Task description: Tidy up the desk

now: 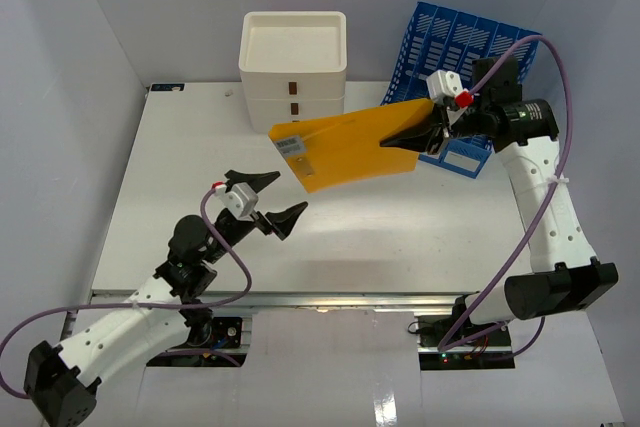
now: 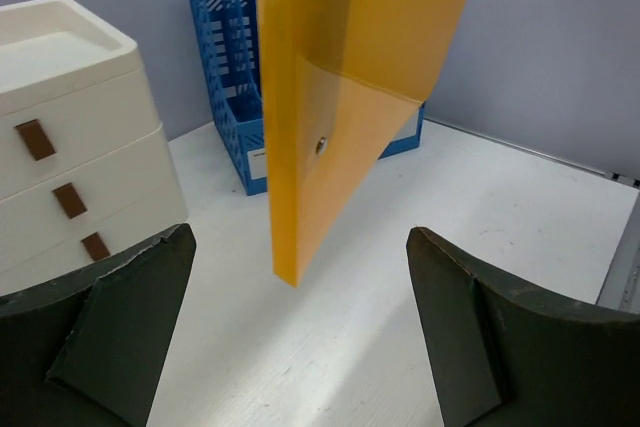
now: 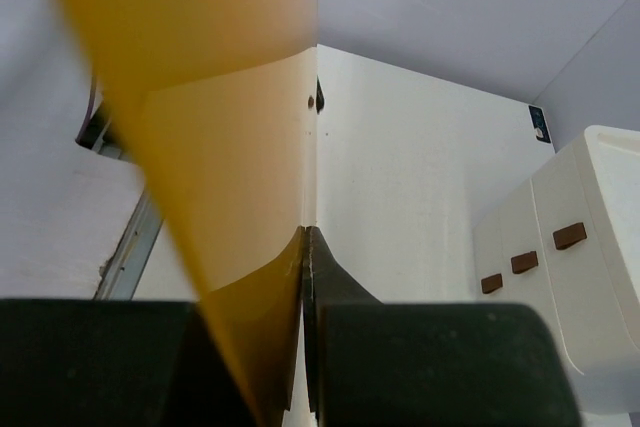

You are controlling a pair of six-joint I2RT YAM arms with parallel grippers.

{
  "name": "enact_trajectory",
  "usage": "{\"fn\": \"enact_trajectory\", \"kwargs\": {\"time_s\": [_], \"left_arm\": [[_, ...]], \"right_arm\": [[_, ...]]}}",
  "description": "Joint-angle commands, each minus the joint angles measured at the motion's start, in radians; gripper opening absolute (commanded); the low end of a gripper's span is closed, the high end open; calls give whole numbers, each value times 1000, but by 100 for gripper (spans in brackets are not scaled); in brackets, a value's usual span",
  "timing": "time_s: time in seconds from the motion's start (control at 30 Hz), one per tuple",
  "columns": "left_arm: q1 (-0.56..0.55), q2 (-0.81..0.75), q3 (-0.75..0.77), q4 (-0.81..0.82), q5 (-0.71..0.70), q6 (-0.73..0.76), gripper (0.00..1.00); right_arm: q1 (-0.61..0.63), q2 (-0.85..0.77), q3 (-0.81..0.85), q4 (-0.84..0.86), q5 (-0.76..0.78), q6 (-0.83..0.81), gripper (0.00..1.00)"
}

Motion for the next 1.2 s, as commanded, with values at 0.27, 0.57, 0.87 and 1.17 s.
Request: {"fn": "enact_trajectory", "kwargs": {"time_s": [0.27,0.57,0.87,1.17], "left_arm": [[-1,285,95,375,303,-25,98],[-1,342,128,433,338,-52,88],[-1,399,148,452,420,-132,47],[-1,424,202,381,493,-140,37]], "right_arm": [[-9,-87,-139,393,-221,350,8],[-9,-145,-288,705,-274,625,8],[-7,-209,-427,1178,-271,974,8],[-7,-204,-447,1242,-270,1032,8]]}}
